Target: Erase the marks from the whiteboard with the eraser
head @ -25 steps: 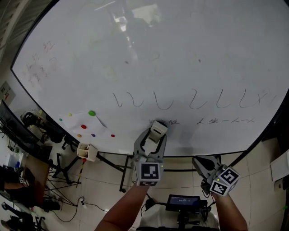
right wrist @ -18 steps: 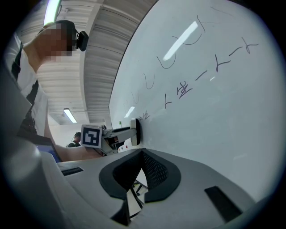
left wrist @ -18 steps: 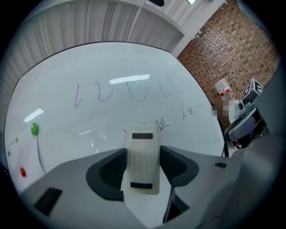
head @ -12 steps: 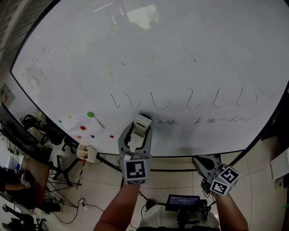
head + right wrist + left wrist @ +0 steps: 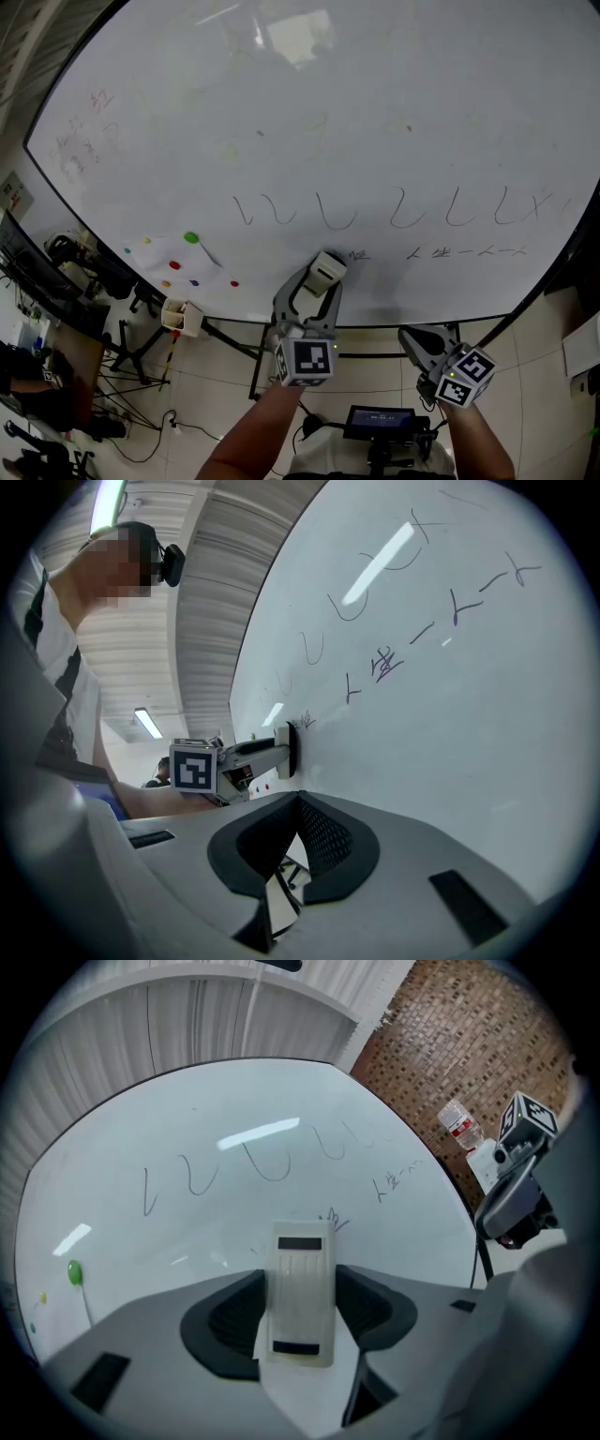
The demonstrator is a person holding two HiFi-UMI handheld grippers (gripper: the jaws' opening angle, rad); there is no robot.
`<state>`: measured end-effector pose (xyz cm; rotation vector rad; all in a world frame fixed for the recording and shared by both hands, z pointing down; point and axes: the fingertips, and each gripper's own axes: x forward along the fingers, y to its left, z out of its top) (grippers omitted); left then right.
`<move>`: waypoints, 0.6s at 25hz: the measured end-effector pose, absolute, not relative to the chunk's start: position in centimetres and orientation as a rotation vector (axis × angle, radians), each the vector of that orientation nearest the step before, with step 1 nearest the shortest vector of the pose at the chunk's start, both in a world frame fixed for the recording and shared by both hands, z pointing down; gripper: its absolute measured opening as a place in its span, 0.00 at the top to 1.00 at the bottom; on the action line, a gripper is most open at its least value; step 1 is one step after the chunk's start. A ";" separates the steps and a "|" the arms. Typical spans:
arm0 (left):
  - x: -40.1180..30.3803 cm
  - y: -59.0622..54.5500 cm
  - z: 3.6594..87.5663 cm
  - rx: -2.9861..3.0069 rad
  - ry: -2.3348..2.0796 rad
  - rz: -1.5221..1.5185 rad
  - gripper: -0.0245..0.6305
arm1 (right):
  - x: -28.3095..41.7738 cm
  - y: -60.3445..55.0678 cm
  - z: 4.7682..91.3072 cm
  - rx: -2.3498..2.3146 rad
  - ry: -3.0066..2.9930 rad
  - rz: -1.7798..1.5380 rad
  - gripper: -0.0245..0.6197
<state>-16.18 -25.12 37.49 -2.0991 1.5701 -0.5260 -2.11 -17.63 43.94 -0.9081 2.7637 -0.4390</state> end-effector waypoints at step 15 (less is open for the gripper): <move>-16.4 -25.0 33.8 -2.049 1.573 -0.403 0.56 | -1.7 -17.7 44.3 -0.926 2.754 -0.445 0.94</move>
